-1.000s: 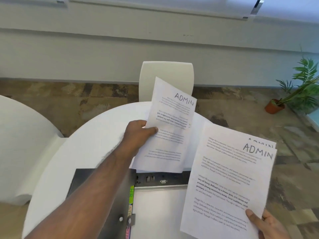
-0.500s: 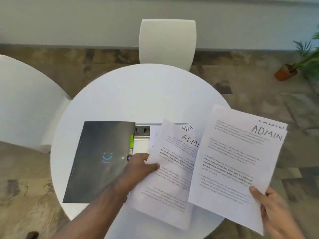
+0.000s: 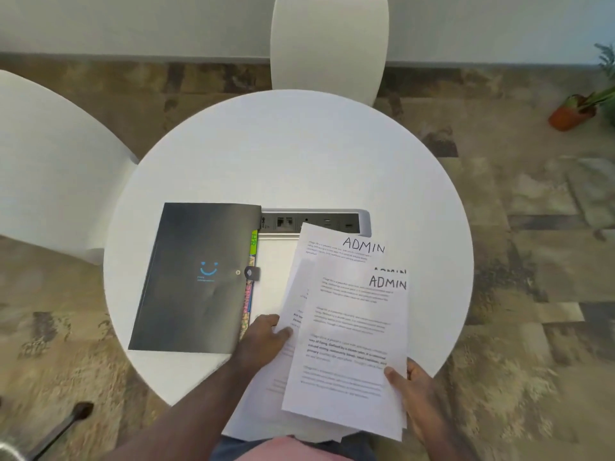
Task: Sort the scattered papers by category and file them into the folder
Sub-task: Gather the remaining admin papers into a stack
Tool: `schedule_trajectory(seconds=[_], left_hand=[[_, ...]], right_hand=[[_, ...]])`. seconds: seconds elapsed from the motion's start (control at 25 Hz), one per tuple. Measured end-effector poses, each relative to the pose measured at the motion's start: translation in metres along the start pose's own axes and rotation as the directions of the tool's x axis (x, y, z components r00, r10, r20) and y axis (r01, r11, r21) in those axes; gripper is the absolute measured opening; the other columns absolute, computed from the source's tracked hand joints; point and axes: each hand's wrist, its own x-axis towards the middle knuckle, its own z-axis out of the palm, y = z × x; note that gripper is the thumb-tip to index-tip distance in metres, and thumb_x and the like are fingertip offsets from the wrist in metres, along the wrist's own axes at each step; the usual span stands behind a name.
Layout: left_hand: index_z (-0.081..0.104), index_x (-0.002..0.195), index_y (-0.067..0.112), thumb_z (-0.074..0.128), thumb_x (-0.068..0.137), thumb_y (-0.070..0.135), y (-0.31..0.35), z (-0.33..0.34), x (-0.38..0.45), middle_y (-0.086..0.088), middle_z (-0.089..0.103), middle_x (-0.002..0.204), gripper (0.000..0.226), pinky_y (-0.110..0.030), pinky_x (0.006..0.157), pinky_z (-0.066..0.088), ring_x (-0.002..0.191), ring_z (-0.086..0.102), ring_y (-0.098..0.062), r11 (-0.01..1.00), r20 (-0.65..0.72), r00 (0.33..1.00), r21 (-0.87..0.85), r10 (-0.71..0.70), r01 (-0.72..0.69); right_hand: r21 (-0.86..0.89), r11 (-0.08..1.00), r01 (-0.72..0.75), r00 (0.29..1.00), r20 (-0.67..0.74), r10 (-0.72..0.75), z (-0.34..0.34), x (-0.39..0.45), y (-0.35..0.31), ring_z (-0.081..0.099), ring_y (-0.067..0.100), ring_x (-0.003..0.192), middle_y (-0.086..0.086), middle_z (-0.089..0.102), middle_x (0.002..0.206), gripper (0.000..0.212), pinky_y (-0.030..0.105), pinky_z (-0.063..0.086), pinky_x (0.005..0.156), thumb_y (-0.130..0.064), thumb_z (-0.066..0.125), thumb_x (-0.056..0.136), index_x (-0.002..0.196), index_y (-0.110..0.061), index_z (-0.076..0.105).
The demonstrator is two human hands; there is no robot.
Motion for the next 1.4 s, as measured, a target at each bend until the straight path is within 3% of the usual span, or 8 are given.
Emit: schedule_trajectory(seconds=[0.12, 0.36, 0.52, 0.72, 0.88, 1.0, 1.2, 1.4], left_hand=[[0.067, 0.103, 0.013, 0.056, 0.094, 0.011, -0.001, -0.005, 0.001, -0.005, 0.072, 0.101, 0.014, -0.043, 0.086, 0.058, 0.094, 0.07, -0.024, 0.989, 0.029, 0.997, -0.127, -0.066, 0.07], [0.06, 0.105, 0.026, 0.069, 0.09, 0.014, 0.004, -0.003, 0.003, -0.01, 0.064, 0.085, 0.021, -0.035, 0.068, 0.054, 0.075, 0.063, -0.026, 0.945, 0.013, 0.985, -0.279, -0.174, 0.171], [0.041, 0.061, 0.019, 0.062, 0.096, 0.028, 0.01, 0.001, 0.009, -0.001, 0.043, 0.063, 0.042, -0.031, 0.055, 0.032, 0.059, 0.038, -0.019, 0.938, 0.025, 0.98, -0.284, -0.2, 0.199], [0.068, 0.106, 0.001, 0.049, 0.1, 0.044, 0.013, 0.003, 0.015, -0.013, 0.069, 0.11, 0.047, -0.046, 0.099, 0.051, 0.104, 0.066, -0.032, 0.884, 0.067, 0.965, -0.389, -0.254, 0.259], [0.06, 0.123, 0.015, 0.052, 0.097, 0.052, 0.017, 0.002, 0.012, -0.002, 0.067, 0.12, 0.046, -0.047, 0.101, 0.05, 0.112, 0.064, -0.023, 0.896, 0.174, 0.97, -0.383, -0.172, 0.227], [0.054, 0.125, 0.016, 0.071, 0.09, 0.022, 0.011, 0.003, 0.016, -0.005, 0.069, 0.118, 0.039, -0.049, 0.095, 0.055, 0.106, 0.068, -0.024, 0.923, 0.184, 0.977, -0.345, -0.11, 0.169], [0.058, 0.126, 0.01, 0.058, 0.091, -0.008, 0.012, -0.005, 0.018, -0.011, 0.071, 0.122, 0.04, -0.053, 0.099, 0.052, 0.111, 0.068, -0.032, 0.887, 0.372, 0.924, -0.394, -0.087, 0.242], [0.064, 0.124, 0.014, 0.06, 0.087, -0.008, 0.011, -0.026, 0.014, -0.009, 0.072, 0.122, 0.043, -0.054, 0.102, 0.05, 0.112, 0.069, -0.031, 0.869, 0.521, 0.854, -0.416, -0.014, 0.268]], right_hand=[[-0.075, 0.997, 0.005, 1.0, -0.029, -0.007, 0.015, -0.002, 0.0, 0.07, 0.024, 0.091, 0.001, 0.074, 0.101, 0.021, 0.04, 0.058, 0.079, -0.005, 0.064, 0.092, 0.111, -0.014, 0.064], [-0.242, 0.968, 0.073, 0.996, -0.036, -0.084, 0.027, -0.004, -0.01, 0.06, 0.005, 0.081, -0.013, 0.063, 0.088, 0.018, 0.023, 0.045, 0.06, -0.01, 0.064, 0.093, 0.106, -0.02, 0.058], [-0.275, 0.958, 0.078, 0.995, -0.039, -0.092, 0.028, -0.003, -0.013, 0.057, 0.0, 0.08, -0.015, 0.062, 0.088, 0.008, 0.019, 0.041, 0.058, -0.018, 0.062, 0.095, 0.102, -0.02, 0.059], [-0.182, 0.983, 0.016, 1.0, -0.008, -0.018, 0.031, -0.006, -0.012, 0.062, 0.008, 0.087, -0.007, 0.067, 0.096, 0.012, 0.027, 0.049, 0.065, -0.023, 0.062, 0.095, 0.106, -0.019, 0.062], [-0.142, 0.99, 0.019, 1.0, 0.017, -0.017, 0.036, -0.004, -0.012, 0.061, 0.008, 0.09, -0.007, 0.066, 0.101, 0.022, 0.027, 0.05, 0.07, -0.016, 0.062, 0.095, 0.116, -0.018, 0.057], [-0.144, 0.987, 0.067, 0.997, -0.018, -0.07, 0.041, 0.0, -0.014, 0.055, -0.002, 0.084, -0.015, 0.058, 0.096, 0.04, 0.017, 0.042, 0.062, -0.011, 0.069, 0.089, 0.122, -0.02, 0.047], [0.352, 0.9, -0.256, 0.945, 0.286, 0.157, 0.029, 0.016, -0.034, 0.069, 0.035, 0.105, 0.015, 0.072, 0.117, 0.04, 0.052, 0.056, 0.087, -0.022, 0.074, 0.086, 0.124, -0.013, 0.064], [0.314, 0.915, -0.252, 0.904, 0.413, 0.107, 0.019, 0.014, -0.058, 0.065, 0.039, 0.112, 0.02, 0.067, 0.124, 0.045, 0.06, 0.048, 0.098, -0.006, 0.072, 0.084, 0.128, -0.009, 0.062]])
